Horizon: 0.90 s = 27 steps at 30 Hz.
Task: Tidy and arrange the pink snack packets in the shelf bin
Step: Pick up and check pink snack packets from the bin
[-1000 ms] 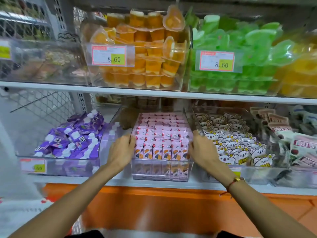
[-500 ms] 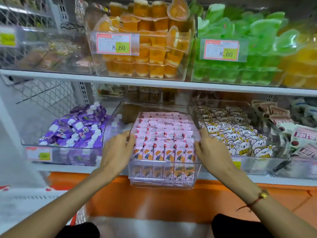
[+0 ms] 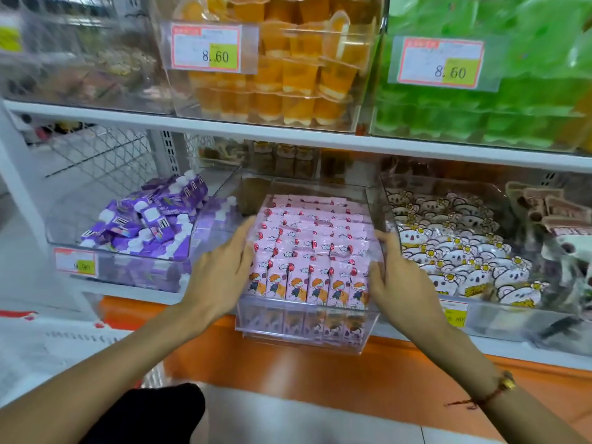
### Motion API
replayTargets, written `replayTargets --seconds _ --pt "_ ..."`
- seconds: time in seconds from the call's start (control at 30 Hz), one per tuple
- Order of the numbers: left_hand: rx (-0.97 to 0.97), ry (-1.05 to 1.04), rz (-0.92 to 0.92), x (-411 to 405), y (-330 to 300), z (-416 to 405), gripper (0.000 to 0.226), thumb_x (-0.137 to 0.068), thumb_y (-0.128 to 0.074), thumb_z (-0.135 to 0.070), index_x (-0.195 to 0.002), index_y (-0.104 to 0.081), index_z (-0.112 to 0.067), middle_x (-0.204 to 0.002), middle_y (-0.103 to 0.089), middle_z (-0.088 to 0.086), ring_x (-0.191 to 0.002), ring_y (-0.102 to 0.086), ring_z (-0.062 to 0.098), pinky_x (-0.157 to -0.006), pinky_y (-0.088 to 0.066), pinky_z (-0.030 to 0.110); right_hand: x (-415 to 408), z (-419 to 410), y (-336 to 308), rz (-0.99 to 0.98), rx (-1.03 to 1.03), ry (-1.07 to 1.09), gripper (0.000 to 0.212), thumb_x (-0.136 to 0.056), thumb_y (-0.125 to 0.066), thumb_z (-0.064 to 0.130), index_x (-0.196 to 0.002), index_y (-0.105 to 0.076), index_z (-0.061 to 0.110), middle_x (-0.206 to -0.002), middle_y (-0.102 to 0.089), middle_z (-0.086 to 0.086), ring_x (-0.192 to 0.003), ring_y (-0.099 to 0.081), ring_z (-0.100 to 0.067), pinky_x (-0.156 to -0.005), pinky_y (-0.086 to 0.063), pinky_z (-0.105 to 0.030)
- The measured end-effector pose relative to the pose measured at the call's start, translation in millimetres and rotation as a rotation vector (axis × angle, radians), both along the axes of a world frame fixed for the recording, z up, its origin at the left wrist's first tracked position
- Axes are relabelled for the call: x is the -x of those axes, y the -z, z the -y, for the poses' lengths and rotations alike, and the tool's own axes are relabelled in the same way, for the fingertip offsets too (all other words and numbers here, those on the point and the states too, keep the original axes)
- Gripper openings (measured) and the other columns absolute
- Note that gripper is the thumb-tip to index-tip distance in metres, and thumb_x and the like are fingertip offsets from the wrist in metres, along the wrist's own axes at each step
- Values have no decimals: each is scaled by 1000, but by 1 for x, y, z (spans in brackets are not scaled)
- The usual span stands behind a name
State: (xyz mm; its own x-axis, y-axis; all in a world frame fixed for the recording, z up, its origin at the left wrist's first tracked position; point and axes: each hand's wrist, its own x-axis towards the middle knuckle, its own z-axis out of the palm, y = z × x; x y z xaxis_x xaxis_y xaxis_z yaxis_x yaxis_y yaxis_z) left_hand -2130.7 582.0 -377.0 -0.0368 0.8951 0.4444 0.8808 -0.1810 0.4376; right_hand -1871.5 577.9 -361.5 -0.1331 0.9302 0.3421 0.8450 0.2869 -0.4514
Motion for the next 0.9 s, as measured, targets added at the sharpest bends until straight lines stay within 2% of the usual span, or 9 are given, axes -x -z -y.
replayTargets --seconds 0.1,0.17,0.23,0.3,0.47,0.6,0.7,0.8,0.9 --pt "18 -20 11 -2 1 1 45 -102 -36 -23 -146 -32 -29 -55 -45 -10 -51 -50 17 -46 -29 30 -2 4 -10 52 53 11 35 -99 -44 22 -132 -33 17 -59 -54 -1 -48 -49 -20 -42 -26 -28" --pt "50 -7 76 -3 1 2 42 -103 -33 -30 -145 -32 -32 -57 -46 -13 -52 -46 8 -47 -31 24 -1 3 -21 263 -36 102 34 -98 -43 36 -126 -40 16 -79 -60 -2 -66 -56 -24 -48 -32 -30" --pt "105 53 196 0 -1 4 42 -100 -29 -45 -142 -33 -40 -70 -58 -15 -65 -55 5 -58 -40 27 5 -3 -35 348 -200 153 37 -96 -45 40 -121 -47 13 -101 -60 -8 -90 -57 -28 -58 -40 -33" --pt "144 105 339 4 -2 6 39 -95 -29 -57 -133 -37 -52 -96 -68 -13 -88 -64 7 -74 -45 29 20 -18 -45 354 -285 68 37 -96 -49 34 -124 -50 11 -110 -59 -11 -100 -54 -29 -69 -44 -36" --pt "148 172 469 13 -5 -1 32 -95 -43 -51 -126 -46 -54 -120 -62 -22 -107 -59 -1 -94 -48 34 85 -102 -46 266 14 -125 35 -98 -46 25 -133 -51 17 -130 -57 -10 -115 -55 -26 -92 -47 -38" --pt "170 268 589 23 -2 -6 24 -88 -50 -60 -107 -44 -74 -107 -57 -43 -97 -59 -13 -91 -52 39 127 -164 -31 324 179 -107 38 -101 -39 25 -137 -47 19 -131 -57 -11 -110 -57 -27 -95 -46 -35" --pt "162 279 633 24 3 -9 25 -85 -54 -61 -103 -44 -76 -107 -54 -46 -93 -59 -14 -90 -53 39 146 -191 -18 386 143 -18 28 -100 -42 27 -114 -63 16 -116 -64 -13 -95 -59 -27 -77 -48 -33" --pt "148 267 628 24 4 -11 25 -85 -54 -60 -103 -45 -73 -105 -56 -43 -92 -59 -16 -85 -52 29 154 -206 -12 220 175 41 19 -96 -54 22 -90 -71 15 -103 -70 -13 -92 -66 -30 -79 -55 -38" --pt "145 270 629 23 4 -11 26 -89 -55 -52 -105 -46 -69 -105 -53 -46 -90 -58 -17 -77 -48 20 153 -211 -14 92 118 40 15 -93 -60 21 -87 -73 15 -104 -71 -9 -93 -66 -26 -80 -54 -36"
